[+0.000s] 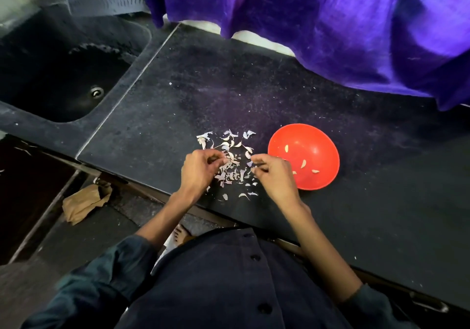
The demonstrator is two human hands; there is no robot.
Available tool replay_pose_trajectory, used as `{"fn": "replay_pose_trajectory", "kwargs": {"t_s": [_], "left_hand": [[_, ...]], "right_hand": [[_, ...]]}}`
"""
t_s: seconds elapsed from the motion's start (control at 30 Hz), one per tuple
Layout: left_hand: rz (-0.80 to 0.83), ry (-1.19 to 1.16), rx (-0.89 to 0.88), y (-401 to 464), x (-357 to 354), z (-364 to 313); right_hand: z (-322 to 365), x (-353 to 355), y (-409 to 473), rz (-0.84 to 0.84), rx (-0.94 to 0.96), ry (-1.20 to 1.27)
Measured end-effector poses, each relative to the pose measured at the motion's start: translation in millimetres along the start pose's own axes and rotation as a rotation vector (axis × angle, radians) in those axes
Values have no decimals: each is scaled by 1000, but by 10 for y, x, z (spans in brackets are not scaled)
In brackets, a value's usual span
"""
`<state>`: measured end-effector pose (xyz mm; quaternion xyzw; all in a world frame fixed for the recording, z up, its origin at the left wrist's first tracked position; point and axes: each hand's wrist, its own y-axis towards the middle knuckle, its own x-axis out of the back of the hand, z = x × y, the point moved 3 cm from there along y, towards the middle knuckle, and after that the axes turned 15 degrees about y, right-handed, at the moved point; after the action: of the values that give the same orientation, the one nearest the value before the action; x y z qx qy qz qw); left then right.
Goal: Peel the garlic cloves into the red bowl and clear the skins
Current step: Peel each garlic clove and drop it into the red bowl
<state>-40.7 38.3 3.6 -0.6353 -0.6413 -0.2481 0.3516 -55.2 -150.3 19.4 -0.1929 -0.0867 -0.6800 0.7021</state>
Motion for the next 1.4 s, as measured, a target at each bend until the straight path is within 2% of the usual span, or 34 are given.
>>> {"fn": "replay_pose_trajectory", "kwargs": {"t_s": [0.17,0.4,0.6,0.83,0.93,1.0,1.13,1.2,1.3,1.4], "left_hand": [[66,13,-51,119,0,139],[140,13,-104,235,10,212],[198,-18,-128,274,37,264],[228,-76,-125,289,39,254],[229,-147,-95,282,33,188],[251,-223,-39,277,5,161],[347,-446,48,239,-41,70],[380,-585,83,184,-52,-10],[357,-700,121,105,-62,-89],[274,-716,117,43,-50,-130]], "right_hand": [[131,-258,261,54,54,-349],[207,-433,682,-55,41,-592],[176,-527,728,-86,-96,-626],[143,-529,668,-132,-15,-611],[137,-465,652,-139,27,-457],[132,-424,634,-148,29,-271],[145,-370,487,-148,-209,495],[169,-366,378,-134,-271,738],[165,-376,277,-150,-274,890],[158,-372,210,-147,-241,913]]}}
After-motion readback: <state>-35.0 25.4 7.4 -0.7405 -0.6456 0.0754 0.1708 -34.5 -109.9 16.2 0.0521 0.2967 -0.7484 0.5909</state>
